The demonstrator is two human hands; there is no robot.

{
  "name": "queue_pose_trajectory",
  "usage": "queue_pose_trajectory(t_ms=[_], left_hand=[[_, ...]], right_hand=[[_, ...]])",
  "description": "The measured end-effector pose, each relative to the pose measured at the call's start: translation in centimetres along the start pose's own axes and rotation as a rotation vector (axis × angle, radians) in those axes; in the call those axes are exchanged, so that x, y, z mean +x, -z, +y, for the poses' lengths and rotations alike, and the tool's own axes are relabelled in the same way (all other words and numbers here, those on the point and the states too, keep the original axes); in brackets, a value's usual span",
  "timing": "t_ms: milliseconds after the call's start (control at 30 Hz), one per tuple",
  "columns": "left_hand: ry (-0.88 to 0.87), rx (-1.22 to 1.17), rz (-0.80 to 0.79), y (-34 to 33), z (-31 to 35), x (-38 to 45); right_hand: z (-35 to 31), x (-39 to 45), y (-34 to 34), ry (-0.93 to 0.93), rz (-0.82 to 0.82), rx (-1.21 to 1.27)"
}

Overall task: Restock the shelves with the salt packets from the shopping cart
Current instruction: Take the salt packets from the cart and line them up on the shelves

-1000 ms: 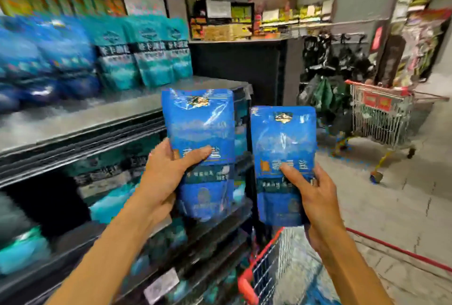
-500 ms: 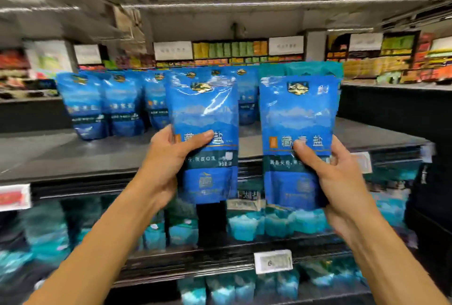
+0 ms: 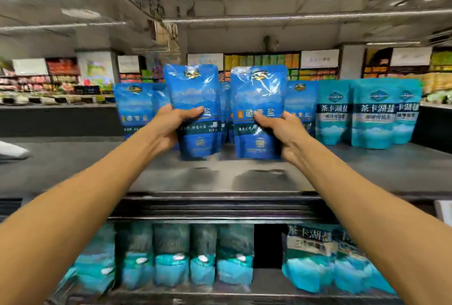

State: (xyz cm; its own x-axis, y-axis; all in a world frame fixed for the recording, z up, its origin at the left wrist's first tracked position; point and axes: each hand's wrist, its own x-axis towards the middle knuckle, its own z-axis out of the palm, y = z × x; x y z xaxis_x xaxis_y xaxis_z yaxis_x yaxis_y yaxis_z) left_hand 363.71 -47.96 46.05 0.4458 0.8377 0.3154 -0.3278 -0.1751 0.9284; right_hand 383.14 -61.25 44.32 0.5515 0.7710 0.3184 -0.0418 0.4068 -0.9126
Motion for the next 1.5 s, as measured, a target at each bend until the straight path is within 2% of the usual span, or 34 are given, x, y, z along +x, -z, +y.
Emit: queue_pose_trajectory(t_ms=[100,233,333,433,500,600,667,800,933,1133,1267,1500], left_hand=[[0.06,0.007,0.015,0.7,-2.0,3.5],[0.062,0.087,-0.056,1.1,-4.3,6.6],[0.071,0.159,-0.103,1.8,-4.9,7.3],[0.062,0.531,-0.131,2.6,-5.3,6.8],[0.055,0.738,-0.051,3.0,-5.6,6.2],[0.035,0.923,0.104,3.1,-5.8,5.9],[0.074,0.919,0.124,2.4,-5.6,6.0],[0.125,0.747,0.122,0.8,-5.9,7.0],[0.099,0.801,0.171,0.6,-6.5,8.4],[0.129,0.827,0.118,1.0,-6.7,10.0],[0.171,0.813,0.138,0.8,-6.7,9.8],[0.147,1.006,0.111,0.4,-6.0,8.2]], right_hand=[[2.1,3.4,-0.9,-0.022,0.019,-0.034],[3.7,6.7,-0.6,-0.112,-0.022,-0.087],[3.6,7.7,0.8,-0.155,-0.076,-0.331],[3.3,8.4,1.9,-0.139,-0.13,-0.683],[3.1,8.5,2.2,-0.112,-0.148,-0.815],[2.9,8.4,2.0,-0.126,-0.123,-0.864],[3.2,8.7,1.7,-0.159,-0.065,-0.831],[3.9,9.8,0.8,-0.196,0.015,-0.772],[4.5,11.3,0.5,-0.163,0.085,-0.857],[5.4,12.9,0.4,-0.149,0.08,-0.907],[6.0,12.9,0.5,-0.085,0.049,-0.934],[5.7,12.2,0.2,-0.117,0.026,-0.966]])
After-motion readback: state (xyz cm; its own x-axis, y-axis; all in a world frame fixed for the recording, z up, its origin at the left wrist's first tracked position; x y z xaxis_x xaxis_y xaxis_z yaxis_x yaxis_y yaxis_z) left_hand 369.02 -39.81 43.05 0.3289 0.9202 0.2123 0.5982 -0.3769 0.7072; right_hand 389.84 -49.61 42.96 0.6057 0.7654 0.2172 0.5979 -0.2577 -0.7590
